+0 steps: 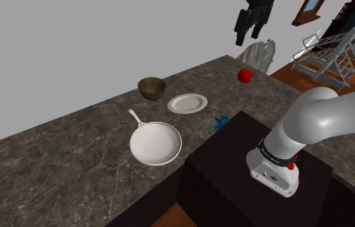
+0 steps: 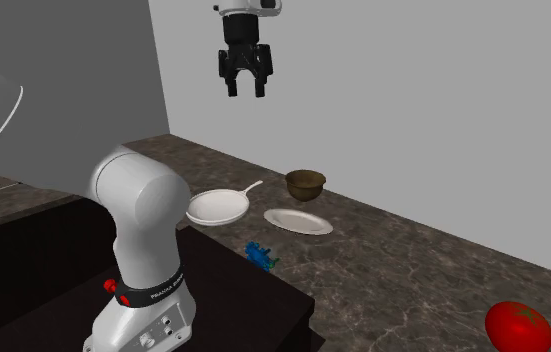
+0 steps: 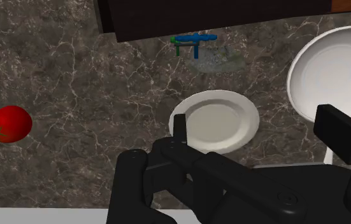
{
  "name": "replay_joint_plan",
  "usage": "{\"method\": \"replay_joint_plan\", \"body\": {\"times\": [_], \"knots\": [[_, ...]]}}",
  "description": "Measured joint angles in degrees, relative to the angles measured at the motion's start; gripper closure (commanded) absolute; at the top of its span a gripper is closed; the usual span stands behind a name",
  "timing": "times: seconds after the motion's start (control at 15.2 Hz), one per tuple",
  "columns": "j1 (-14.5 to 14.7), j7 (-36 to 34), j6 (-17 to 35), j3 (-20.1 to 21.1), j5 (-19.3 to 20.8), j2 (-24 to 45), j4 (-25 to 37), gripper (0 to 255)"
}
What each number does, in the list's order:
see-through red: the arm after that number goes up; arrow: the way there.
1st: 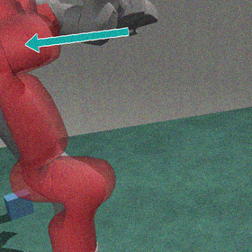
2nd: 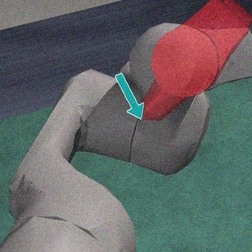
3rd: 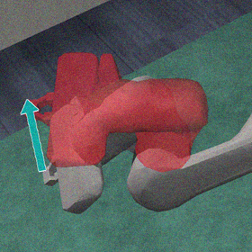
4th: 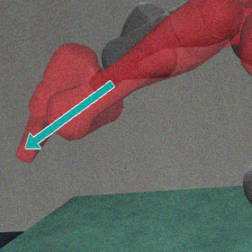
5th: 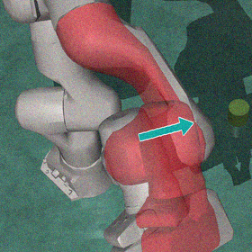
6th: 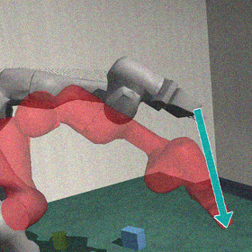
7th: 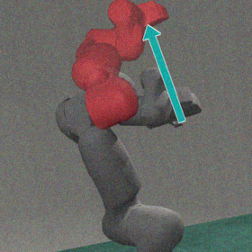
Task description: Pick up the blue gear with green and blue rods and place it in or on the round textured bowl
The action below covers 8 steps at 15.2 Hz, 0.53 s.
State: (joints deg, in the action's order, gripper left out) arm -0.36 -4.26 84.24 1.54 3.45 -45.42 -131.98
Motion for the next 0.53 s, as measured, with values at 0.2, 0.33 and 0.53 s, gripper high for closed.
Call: {"method": "replay_joint_plan", "body": {"times": [0.2,0.33,0.53], "knots": [[-0.3,0.1,2.0,-0.5,0.2,-0.6,-2.6,0],[-0.6,0.1,4.6,-1.2,0.4,-1.7,-6.4,0],[-1.2,-0.3,10.1,-2.1,0.7,-2.1,-12.4,0]]}}
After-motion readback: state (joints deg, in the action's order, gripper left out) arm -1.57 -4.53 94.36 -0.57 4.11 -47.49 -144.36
